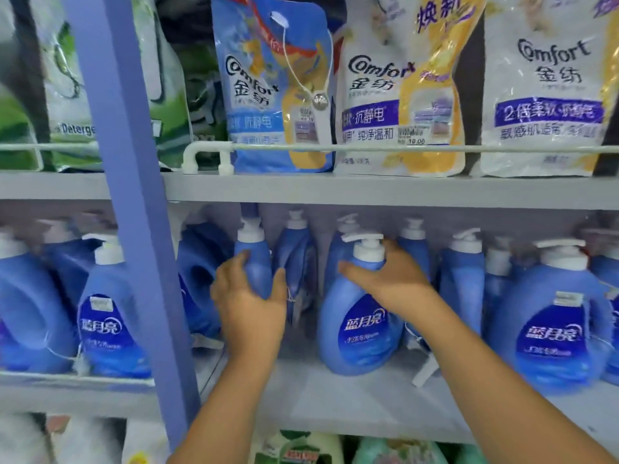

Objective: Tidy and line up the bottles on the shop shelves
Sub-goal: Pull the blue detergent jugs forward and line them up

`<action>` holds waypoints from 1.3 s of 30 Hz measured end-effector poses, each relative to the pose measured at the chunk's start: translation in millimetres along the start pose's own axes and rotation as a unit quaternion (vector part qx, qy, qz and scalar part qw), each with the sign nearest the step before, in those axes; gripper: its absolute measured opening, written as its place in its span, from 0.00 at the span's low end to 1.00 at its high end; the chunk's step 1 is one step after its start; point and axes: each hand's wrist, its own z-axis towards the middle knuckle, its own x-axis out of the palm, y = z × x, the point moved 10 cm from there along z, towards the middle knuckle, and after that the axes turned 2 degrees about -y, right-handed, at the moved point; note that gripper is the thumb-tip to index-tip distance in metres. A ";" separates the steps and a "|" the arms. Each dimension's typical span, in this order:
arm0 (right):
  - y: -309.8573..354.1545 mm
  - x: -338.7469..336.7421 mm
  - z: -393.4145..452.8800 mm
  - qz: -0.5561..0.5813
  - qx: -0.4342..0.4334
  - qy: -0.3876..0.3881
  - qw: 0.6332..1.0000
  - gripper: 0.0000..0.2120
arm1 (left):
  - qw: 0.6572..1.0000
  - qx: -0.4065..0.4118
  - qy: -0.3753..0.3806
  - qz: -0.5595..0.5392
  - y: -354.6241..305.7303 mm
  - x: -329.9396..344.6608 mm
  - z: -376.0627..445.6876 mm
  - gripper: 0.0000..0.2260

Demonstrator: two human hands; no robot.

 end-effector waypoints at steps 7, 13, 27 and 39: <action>6.7 -40.1 -13.0 -0.133 0.015 -0.044 0.990 0.09 | 0.978 -0.173 0.111 0.043 64.0 38.6 11.2 0.32; -1.7 -65.1 -11.2 -0.138 0.032 -0.049 0.989 0.08 | 0.976 -0.113 0.185 0.020 35.8 62.8 -4.9 0.25; -5.9 -68.9 -24.4 -0.050 0.011 -0.060 0.997 0.05 | 0.933 -0.058 0.335 -0.119 -17.6 64.1 -58.8 0.26; 0.3 -72.3 -28.3 -0.052 0.002 -0.080 0.995 0.11 | 0.917 -0.142 0.347 -0.139 13.1 170.8 39.6 0.28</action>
